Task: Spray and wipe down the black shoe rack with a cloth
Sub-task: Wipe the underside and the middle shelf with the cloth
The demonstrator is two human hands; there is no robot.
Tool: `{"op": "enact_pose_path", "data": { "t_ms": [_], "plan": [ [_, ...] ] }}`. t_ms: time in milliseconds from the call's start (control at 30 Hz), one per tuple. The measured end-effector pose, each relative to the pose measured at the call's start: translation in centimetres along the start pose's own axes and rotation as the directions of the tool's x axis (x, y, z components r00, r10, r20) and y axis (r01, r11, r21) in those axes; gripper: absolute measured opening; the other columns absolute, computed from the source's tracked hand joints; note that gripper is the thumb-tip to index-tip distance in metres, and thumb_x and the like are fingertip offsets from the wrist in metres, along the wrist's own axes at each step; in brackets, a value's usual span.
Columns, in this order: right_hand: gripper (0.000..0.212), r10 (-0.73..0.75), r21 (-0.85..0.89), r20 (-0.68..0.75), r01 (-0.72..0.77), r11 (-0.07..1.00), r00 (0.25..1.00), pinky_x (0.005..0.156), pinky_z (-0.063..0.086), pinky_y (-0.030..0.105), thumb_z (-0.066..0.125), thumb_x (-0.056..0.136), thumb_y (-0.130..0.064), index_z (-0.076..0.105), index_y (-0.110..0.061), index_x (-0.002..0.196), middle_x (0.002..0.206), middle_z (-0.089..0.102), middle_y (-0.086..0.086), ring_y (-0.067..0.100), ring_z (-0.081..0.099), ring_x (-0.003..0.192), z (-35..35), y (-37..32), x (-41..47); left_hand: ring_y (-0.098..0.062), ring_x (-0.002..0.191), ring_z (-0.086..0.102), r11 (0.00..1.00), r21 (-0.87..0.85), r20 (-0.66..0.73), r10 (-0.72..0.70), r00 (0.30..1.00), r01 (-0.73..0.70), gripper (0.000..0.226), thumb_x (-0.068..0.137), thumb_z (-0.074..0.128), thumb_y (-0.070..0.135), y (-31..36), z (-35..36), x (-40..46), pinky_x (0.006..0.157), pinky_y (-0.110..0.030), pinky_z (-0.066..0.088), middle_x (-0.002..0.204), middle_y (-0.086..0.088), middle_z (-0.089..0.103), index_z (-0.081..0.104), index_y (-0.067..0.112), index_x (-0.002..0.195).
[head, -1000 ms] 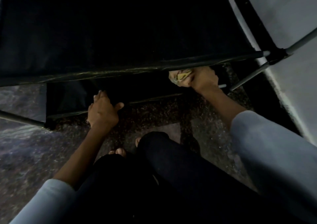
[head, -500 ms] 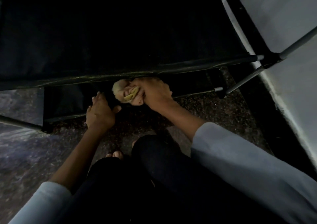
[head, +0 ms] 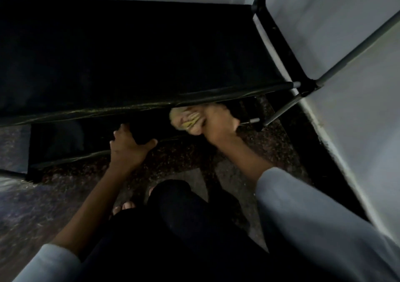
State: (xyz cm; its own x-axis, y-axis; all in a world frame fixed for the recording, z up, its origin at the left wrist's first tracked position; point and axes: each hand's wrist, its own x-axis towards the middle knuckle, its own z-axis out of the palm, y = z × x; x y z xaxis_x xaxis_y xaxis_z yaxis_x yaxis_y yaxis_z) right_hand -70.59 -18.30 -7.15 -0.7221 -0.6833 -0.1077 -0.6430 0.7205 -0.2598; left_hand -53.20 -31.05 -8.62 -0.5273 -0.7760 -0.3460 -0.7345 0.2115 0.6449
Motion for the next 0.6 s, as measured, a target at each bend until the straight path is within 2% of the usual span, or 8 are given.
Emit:
{"op": "enact_pose_path", "data": {
  "t_ms": [67,133,200,267,400,533,600],
  "plan": [
    [0.041,-0.273,0.152,0.065,0.261,0.953,0.960,0.094,0.047,0.040,0.056,0.084,-0.014,0.064,-0.026,0.122,0.130,0.059,0.004,0.033,0.055,0.114,0.5,-1.0,-0.8,-0.042,0.132,0.034,0.995,0.092,-0.015,0.034,0.999,-0.032,0.078,0.079,0.073,0.031,0.3,1.0,-0.5,0.109,-0.053,0.028,0.141,-0.024,0.038,0.035,-0.001,0.139],
    [0.043,-0.364,0.252,0.067,0.337,0.907,0.929,0.096,0.046,0.039,0.060,0.080,-0.007,0.066,-0.021,0.120,0.130,0.058,0.004,0.033,0.055,0.115,0.0,-0.4,-1.1,-0.043,0.134,0.030,0.993,0.119,-0.041,0.028,0.999,-0.023,0.079,0.080,0.072,0.030,0.2,1.2,-0.7,0.110,-0.054,0.026,0.143,-0.025,0.035,0.032,-0.002,0.141],
    [0.040,-0.306,0.275,0.030,0.287,0.918,0.951,0.095,0.048,0.039,0.062,0.079,-0.014,0.067,-0.021,0.118,0.129,0.059,0.003,0.032,0.056,0.114,-1.1,1.3,-1.1,-0.043,0.134,0.031,0.994,0.107,-0.064,0.031,0.997,-0.024,0.080,0.079,0.073,0.032,0.0,1.2,-0.5,0.109,-0.055,0.027,0.143,-0.024,0.037,0.033,0.000,0.141],
    [0.038,-0.172,0.221,-0.008,0.170,0.960,0.985,0.094,0.047,0.036,0.060,0.080,-0.020,0.067,-0.025,0.117,0.127,0.060,0.004,0.031,0.057,0.112,-2.2,3.9,-1.0,-0.041,0.134,0.033,0.994,0.100,-0.061,0.040,0.997,-0.033,0.080,0.078,0.074,0.035,-0.2,1.2,-0.4,0.108,-0.056,0.030,0.142,-0.023,0.040,0.036,0.001,0.140],
    [0.039,0.090,0.066,-0.047,-0.087,0.994,0.995,0.092,0.046,0.037,0.059,0.086,-0.018,0.061,-0.025,0.124,0.128,0.057,0.009,0.035,0.055,0.114,-3.9,8.8,0.3,-0.042,0.134,0.031,0.990,0.142,-0.052,0.032,0.998,-0.025,0.077,0.079,0.073,0.036,-0.2,1.4,-0.2,0.107,-0.056,0.029,0.141,-0.023,0.040,0.038,-0.001,0.137],
    [0.040,0.144,-0.053,0.004,-0.144,0.988,0.990,0.091,0.046,0.041,0.053,0.088,-0.016,0.058,-0.024,0.127,0.126,0.057,0.011,0.036,0.054,0.115,-2.6,6.5,0.9,-0.043,0.132,0.033,0.986,0.165,-0.060,0.033,0.998,-0.022,0.073,0.079,0.072,0.034,0.0,1.4,-0.1,0.105,-0.056,0.031,0.138,-0.024,0.042,0.040,-0.002,0.134],
    [0.043,0.054,-0.002,0.022,-0.054,0.999,0.998,0.092,0.049,0.048,0.052,0.083,-0.023,0.057,-0.035,0.124,0.124,0.058,0.006,0.034,0.057,0.113,-1.4,4.6,0.6,-0.043,0.131,0.034,0.986,0.166,-0.052,0.030,0.998,-0.021,0.074,0.079,0.073,0.034,0.0,1.4,-0.1,0.105,-0.056,0.032,0.138,-0.024,0.042,0.040,-0.002,0.134]
  ]
}}
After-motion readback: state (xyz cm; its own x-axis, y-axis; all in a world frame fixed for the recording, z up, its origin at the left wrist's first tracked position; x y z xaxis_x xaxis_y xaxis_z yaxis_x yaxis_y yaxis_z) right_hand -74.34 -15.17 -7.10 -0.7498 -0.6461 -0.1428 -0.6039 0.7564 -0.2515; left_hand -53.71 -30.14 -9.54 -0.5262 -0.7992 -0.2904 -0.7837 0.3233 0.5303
